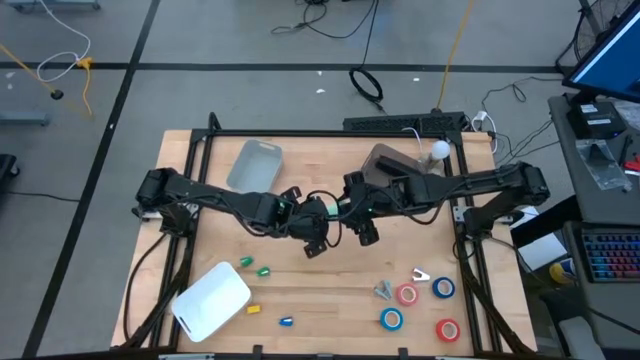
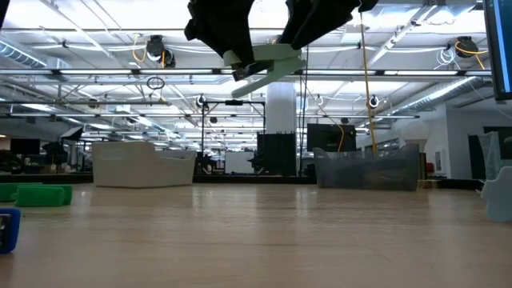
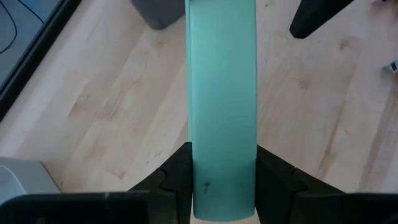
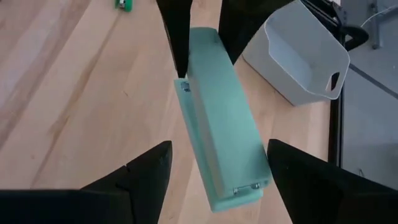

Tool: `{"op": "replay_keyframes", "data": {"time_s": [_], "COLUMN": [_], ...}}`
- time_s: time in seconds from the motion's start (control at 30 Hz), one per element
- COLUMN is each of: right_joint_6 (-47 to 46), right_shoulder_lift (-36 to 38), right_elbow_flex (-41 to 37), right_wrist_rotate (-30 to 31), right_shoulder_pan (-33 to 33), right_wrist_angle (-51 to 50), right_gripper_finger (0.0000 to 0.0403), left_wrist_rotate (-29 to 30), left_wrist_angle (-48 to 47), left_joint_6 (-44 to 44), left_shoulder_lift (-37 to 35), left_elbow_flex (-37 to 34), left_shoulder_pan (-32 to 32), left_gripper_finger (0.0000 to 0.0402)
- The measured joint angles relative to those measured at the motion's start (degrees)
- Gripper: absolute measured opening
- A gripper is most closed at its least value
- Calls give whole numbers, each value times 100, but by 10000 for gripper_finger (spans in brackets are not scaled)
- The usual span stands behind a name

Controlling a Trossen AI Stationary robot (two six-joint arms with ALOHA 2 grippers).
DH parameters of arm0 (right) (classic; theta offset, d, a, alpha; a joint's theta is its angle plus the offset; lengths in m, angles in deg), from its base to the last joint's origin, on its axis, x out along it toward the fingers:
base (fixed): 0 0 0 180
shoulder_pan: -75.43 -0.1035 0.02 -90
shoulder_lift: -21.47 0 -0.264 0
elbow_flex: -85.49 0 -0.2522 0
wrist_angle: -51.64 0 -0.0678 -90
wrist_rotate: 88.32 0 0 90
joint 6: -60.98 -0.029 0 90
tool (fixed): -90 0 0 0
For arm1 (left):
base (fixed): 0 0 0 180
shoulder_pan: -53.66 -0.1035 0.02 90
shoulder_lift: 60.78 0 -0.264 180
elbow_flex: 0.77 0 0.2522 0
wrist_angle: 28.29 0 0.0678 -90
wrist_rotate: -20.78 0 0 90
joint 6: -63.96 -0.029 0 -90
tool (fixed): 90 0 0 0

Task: Pick and place Stapler, Stapler remover, tape
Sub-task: Put the light green stapler into the black bin

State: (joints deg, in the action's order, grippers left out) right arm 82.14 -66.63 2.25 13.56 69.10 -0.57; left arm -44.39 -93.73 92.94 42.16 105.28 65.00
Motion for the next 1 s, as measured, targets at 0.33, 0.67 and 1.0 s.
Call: {"op": "replay_keyframes", "data": {"time_s": [0.33,0.67,1.0], "right_joint_6": [249,270,270], "right_shoulder_lift": [-515,-671,-669], "right_elbow_flex": [138,321,321], "right_wrist_rotate": [9,13,283], "right_shoulder_pan": [114,170,173], "right_wrist_angle": [-77,-352,-256], "right_gripper_finger": [258,230,206], "left_wrist_rotate": [91,105,147], "left_wrist_angle": [132,112,157], "left_joint_6": [-47,-9,8], "left_shoulder_lift": [61,166,166], "left_elbow_flex": [0,0,-2], "left_shoulder_pan": [-3,8,-5], "left_gripper_finger": [124,124,124]}}
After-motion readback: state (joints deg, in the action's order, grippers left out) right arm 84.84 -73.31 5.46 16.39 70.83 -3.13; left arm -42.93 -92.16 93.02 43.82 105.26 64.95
